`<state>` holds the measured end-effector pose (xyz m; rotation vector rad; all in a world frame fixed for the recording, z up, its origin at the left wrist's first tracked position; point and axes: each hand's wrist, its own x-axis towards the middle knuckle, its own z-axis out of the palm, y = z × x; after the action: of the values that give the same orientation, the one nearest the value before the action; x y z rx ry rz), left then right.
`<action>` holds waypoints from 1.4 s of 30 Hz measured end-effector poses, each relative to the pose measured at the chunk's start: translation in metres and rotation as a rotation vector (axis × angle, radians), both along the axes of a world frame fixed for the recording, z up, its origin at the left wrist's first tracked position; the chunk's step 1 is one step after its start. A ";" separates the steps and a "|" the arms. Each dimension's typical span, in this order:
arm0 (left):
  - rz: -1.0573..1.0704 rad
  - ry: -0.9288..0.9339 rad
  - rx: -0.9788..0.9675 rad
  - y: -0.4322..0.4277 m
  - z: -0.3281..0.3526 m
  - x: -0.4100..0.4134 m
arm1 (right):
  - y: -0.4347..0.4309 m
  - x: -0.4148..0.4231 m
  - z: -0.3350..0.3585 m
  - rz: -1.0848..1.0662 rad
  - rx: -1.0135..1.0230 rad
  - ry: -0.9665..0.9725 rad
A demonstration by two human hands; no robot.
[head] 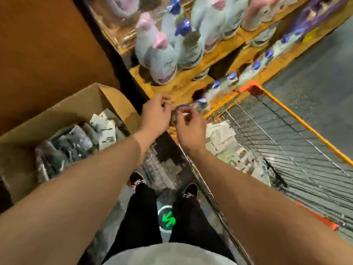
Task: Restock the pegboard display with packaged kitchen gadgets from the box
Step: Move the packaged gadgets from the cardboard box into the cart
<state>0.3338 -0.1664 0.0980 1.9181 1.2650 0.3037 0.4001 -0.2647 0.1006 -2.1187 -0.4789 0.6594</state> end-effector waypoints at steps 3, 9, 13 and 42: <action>0.138 0.061 -0.013 0.036 -0.017 -0.077 | 0.051 -0.054 -0.009 0.202 -0.007 -0.022; 0.387 0.180 -0.194 0.076 -0.101 -0.226 | 0.131 -0.160 -0.066 0.546 -0.145 -0.009; 0.473 0.271 -0.302 0.083 -0.156 -0.289 | 0.165 -0.203 -0.130 0.634 -0.379 0.076; 0.427 0.405 -0.220 0.111 -0.224 -0.357 | 0.213 -0.247 -0.225 0.486 -0.404 -0.241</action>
<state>-0.0232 -0.0555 -0.1256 1.5553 1.8958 -0.0183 0.1531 -0.0515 -0.1243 -2.4988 -1.0947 0.8265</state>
